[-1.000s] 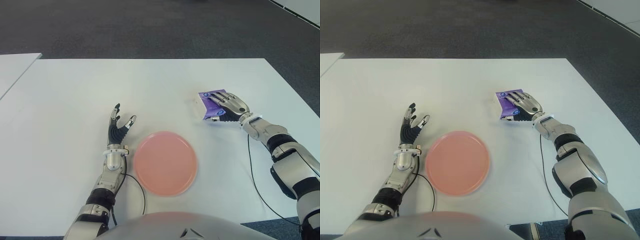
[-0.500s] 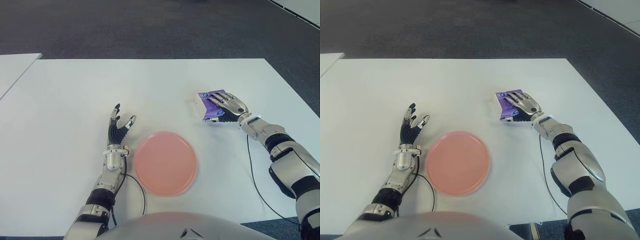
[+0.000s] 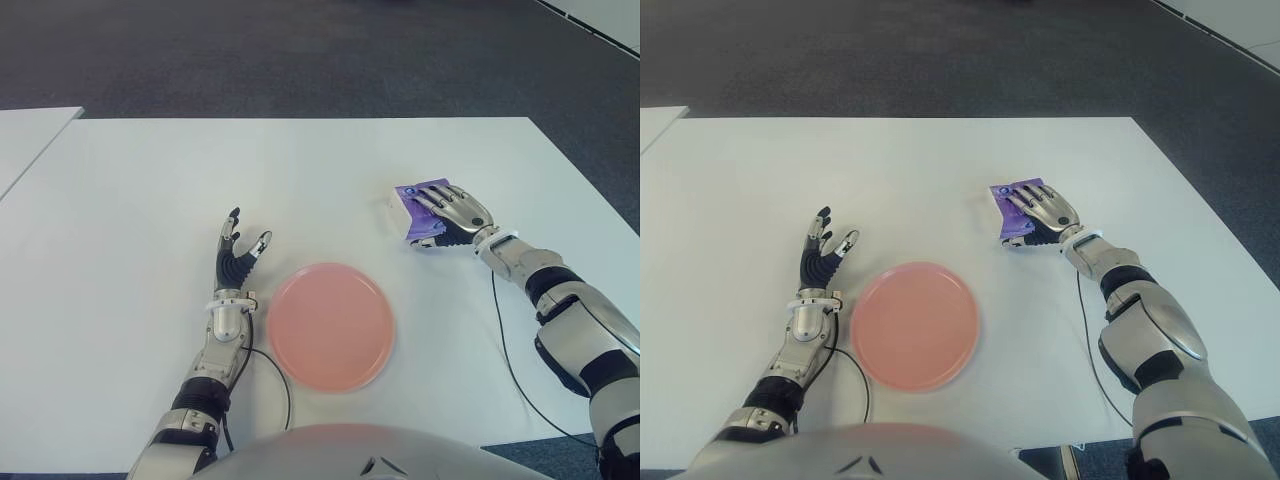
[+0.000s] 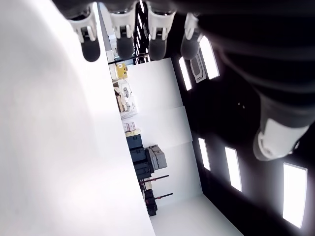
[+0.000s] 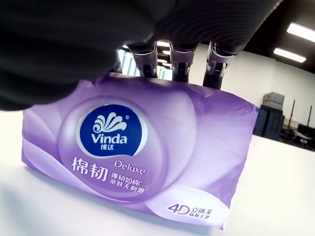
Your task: Put the tissue paper into the plate.
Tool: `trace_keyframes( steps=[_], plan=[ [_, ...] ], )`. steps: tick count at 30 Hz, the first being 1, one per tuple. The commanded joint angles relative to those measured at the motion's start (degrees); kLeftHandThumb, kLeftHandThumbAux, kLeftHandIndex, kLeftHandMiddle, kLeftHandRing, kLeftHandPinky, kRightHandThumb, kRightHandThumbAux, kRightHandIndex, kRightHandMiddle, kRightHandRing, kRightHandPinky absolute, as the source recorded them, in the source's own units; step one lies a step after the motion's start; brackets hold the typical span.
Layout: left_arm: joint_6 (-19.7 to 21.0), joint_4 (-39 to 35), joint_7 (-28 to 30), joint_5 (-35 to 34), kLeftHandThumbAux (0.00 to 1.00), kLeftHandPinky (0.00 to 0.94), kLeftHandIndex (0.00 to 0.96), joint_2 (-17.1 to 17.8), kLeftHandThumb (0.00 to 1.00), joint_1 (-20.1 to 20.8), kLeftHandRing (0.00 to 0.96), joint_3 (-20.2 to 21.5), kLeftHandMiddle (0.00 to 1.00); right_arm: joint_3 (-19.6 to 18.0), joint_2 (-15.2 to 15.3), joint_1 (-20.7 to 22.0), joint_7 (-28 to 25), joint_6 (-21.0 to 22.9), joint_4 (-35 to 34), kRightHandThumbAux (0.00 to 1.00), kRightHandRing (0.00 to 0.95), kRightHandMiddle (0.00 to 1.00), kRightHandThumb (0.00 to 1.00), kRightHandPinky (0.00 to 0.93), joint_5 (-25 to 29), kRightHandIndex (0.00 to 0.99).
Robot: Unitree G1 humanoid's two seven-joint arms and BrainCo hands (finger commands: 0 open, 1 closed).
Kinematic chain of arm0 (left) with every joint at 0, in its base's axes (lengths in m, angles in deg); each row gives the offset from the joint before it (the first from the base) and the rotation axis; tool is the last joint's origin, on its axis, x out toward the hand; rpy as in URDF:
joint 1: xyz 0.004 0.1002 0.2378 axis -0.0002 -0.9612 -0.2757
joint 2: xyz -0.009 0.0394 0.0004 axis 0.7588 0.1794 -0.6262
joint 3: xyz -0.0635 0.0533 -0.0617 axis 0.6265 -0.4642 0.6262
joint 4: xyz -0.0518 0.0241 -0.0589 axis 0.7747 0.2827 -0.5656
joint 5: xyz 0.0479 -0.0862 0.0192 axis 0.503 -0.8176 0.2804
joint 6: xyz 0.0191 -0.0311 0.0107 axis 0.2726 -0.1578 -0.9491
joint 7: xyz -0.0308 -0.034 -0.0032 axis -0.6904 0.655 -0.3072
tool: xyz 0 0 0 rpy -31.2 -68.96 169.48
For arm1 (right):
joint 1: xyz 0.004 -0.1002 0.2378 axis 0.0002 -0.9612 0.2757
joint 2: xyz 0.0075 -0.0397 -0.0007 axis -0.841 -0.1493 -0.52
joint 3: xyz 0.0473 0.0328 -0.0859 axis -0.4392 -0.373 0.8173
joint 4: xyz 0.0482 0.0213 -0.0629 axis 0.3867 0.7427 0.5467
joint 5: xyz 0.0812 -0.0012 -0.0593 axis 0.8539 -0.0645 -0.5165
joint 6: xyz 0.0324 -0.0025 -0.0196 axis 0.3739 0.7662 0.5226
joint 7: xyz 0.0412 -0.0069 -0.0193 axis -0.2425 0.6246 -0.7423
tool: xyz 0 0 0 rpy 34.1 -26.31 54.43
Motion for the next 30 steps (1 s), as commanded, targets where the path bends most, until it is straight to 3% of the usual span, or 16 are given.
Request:
trace_keyframes(
  steps=[1, 2, 7, 9, 13, 17, 19, 26, 29, 30],
  plan=[
    [1.52, 3.57, 0.27, 0.69, 0.53, 0.0, 0.0, -0.07, 0.023, -4.84, 0.0, -0.23, 0.0, 4.82, -4.46, -4.88, 3.77, 3.77, 2.6, 0.258, 0.059, 0.051, 0.602, 0.098, -5.01, 0.013],
    [1.58, 3.59, 0.29, 0.67, 0.531, 0.0, 0.0, -0.1, 0.024, -4.81, 0.0, -0.23, 0.0, 5.4, -4.95, -5.01, 5.12, 5.0, 2.95, 0.264, 0.066, 0.057, 0.607, 0.11, -5.37, 0.015],
    [1.95, 3.8, 0.49, 0.21, 0.538, 0.0, 0.0, -0.21, 0.031, -4.44, 0.0, 0.02, 0.0, 7.4, -7.77, -5.66, 11.9, 10.99, 3.7, 0.45, 0.357, 0.34, 0.703, 0.396, -6.08, 0.221],
    [1.97, 3.84, 0.39, 0.2, 0.539, 0.0, 0.0, -0.28, 0.032, -4.39, 0.0, 0.06, 0.0, 7.74, -8.88, -6.04, 13.52, 12.5, 3.87, 0.534, 0.43, 0.409, 0.822, 0.46, -5.94, 0.284],
    [2.12, 3.6, 0.2, 0.31, 0.54, 0.0, 0.0, -0.29, 0.03, -4.48, 0.0, 0.08, 0.0, 8.35, -10.05, -6.44, 15.61, 13.92, 4.17, 0.65, 0.523, 0.491, 0.835, 0.534, -5.85, 0.362],
    [2.1, 3.28, -0.14, 0.48, 0.546, 0.0, 0.0, -0.28, 0.025, -4.65, 0.0, 0.13, 0.0, 9.4, -10.89, -6.46, 16.41, 15.2, 4.46, 0.661, 0.533, 0.497, 0.895, 0.579, -6.26, 0.385],
    [2.06, 3.17, -0.31, 0.55, 0.552, 0.0, 0.0, -0.28, 0.022, -4.71, 0.0, 0.17, 0.0, 9.88, -11.08, -6.41, 15.77, 15.46, 4.65, 0.669, 0.475, 0.464, 0.957, 0.527, -6.23, 0.374],
    [2.03, 3.0, -0.76, 0.76, 0.562, 0.0, 0.0, -0.29, 0.016, -4.85, 0.0, 0.17, 0.0, 11.33, -11.43, -6.49, 12.68, 16.62, 5.82, 0.673, 0.448, 0.434, 0.996, 0.542, -6.44, 0.371],
    [1.9, 2.87, -0.97, 0.84, 0.564, 0.0, 0.0, -0.25, 0.016, -4.94, 0.0, 0.22, 0.0, 12.09, -11.59, -6.25, 12.69, 17.39, 5.92, 0.672, 0.493, 0.427, 0.998, 0.567, -6.67, 0.361],
    [1.75, 2.83, -1.1, 0.94, 0.564, 0.0, 0.0, -0.28, 0.017, -5.01, 0.0, 0.18, 0.0, 12.3, -11.6, -6.24, 12.88, 17.58, 5.94, 0.67, 0.525, 0.44, 0.981, 0.655, -6.64, 0.364]
  ],
)
